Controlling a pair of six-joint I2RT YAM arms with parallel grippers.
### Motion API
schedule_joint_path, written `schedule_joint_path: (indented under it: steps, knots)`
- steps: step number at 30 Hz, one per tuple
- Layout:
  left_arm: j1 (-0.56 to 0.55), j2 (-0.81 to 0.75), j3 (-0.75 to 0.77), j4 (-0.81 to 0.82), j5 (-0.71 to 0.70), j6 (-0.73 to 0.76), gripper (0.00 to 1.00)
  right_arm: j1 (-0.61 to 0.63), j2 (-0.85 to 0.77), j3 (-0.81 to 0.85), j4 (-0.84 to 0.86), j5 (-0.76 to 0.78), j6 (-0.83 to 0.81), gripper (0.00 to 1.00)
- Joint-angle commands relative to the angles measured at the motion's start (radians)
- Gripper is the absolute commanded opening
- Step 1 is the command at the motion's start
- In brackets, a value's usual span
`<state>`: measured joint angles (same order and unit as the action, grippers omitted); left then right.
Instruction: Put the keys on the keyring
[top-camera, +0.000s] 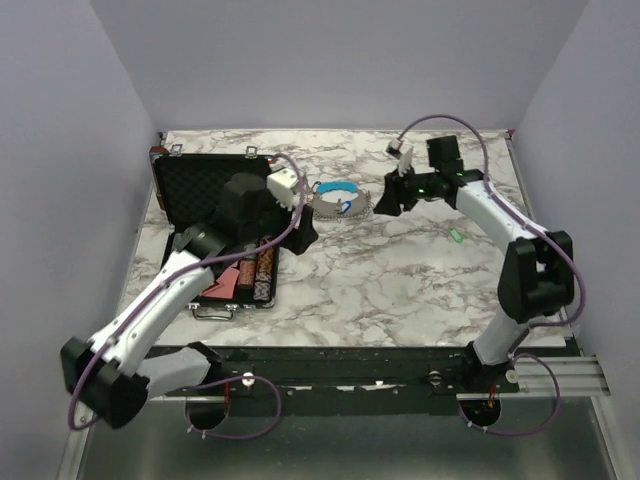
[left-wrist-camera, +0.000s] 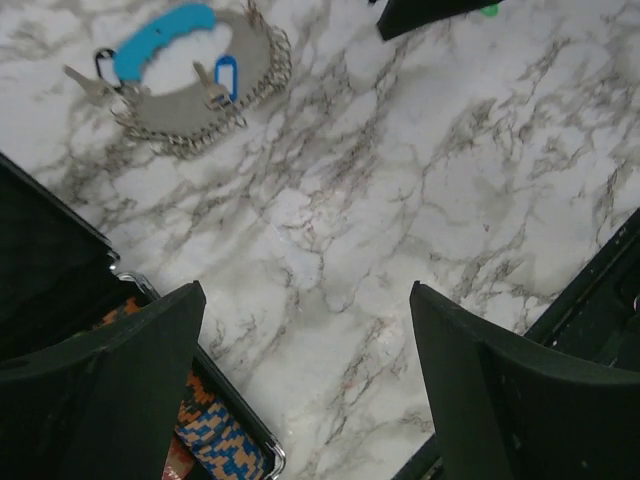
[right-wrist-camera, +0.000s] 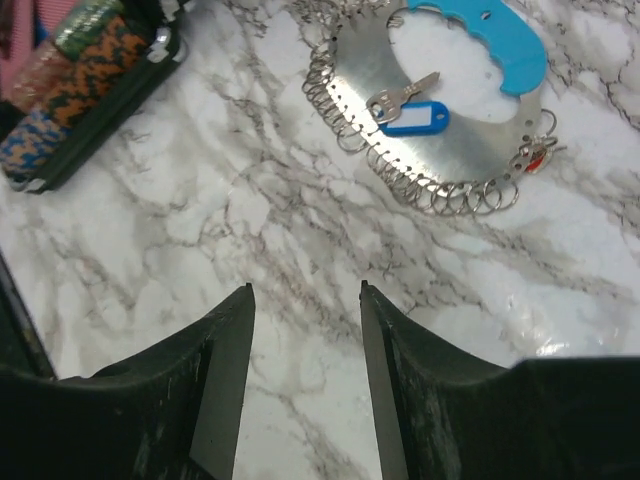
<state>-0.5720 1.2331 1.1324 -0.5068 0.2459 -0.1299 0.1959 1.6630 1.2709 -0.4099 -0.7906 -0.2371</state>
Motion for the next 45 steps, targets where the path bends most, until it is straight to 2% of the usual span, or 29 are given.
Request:
schedule_joint_path:
  steps: [1,5,8,9,11,13,23,39,45]
  knots:
    - [0.057,-0.231,-0.195,0.096,-0.071,0.071,0.92,0.134,0.180,0.178,-0.197,0.345,-0.174,0.50]
    - [0.067,-0.397,-0.345,0.047,-0.215,0.125,0.98,0.218,0.285,0.281,-0.199,0.484,-0.185,0.49]
    - [0.069,-0.532,-0.474,0.127,-0.295,0.125,0.99,0.249,0.355,0.334,-0.208,0.563,-0.195,0.48]
    - [0.069,-0.565,-0.509,0.163,-0.303,0.128,0.99,0.257,0.377,0.353,-0.211,0.580,-0.199,0.45]
    - [0.070,-0.612,-0.510,0.183,-0.304,0.173,0.99,0.269,0.412,0.389,-0.225,0.605,-0.199,0.39]
    - [0.081,-0.636,-0.517,0.211,-0.313,0.191,0.99,0.290,0.435,0.412,-0.224,0.631,-0.200,0.38]
    - [0.089,-0.658,-0.513,0.200,-0.318,0.190,0.99,0.332,0.527,0.508,-0.242,0.695,-0.183,0.35]
    - [0.090,-0.655,-0.516,0.200,-0.313,0.193,0.99,0.350,0.570,0.527,-0.251,0.740,-0.191,0.34]
    - [0.093,-0.655,-0.514,0.202,-0.313,0.193,0.99,0.356,0.566,0.525,-0.248,0.764,-0.194,0.31]
